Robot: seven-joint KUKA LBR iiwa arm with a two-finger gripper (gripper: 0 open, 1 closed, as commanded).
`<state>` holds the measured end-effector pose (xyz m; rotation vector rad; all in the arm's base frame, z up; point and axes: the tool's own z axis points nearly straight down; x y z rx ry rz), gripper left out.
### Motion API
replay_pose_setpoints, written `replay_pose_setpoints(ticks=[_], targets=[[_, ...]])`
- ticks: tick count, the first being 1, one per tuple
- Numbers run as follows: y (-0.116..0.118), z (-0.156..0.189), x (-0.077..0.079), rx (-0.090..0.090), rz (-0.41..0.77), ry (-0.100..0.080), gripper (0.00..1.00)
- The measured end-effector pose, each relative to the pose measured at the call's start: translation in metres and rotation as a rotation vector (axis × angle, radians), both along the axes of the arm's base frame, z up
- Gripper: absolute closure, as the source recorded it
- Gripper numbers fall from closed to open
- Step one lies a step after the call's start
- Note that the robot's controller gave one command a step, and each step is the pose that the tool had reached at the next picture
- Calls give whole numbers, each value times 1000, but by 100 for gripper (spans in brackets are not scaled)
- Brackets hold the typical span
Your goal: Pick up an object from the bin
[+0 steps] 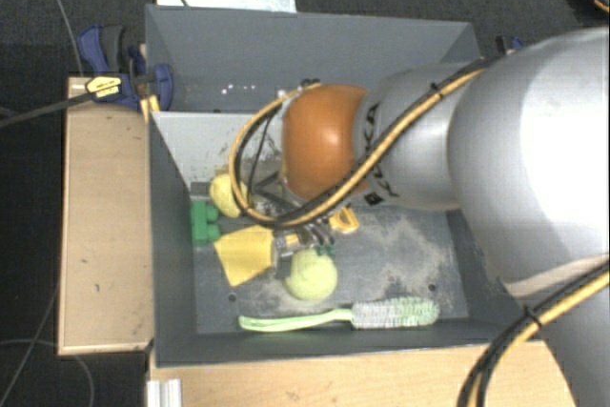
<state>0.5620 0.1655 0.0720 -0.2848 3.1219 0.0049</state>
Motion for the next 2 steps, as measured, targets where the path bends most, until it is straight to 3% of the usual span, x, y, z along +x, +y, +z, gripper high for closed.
replay_pose_setpoints(ticks=[2], targets=[[0, 25, 0, 1, -2, -1, 100]])
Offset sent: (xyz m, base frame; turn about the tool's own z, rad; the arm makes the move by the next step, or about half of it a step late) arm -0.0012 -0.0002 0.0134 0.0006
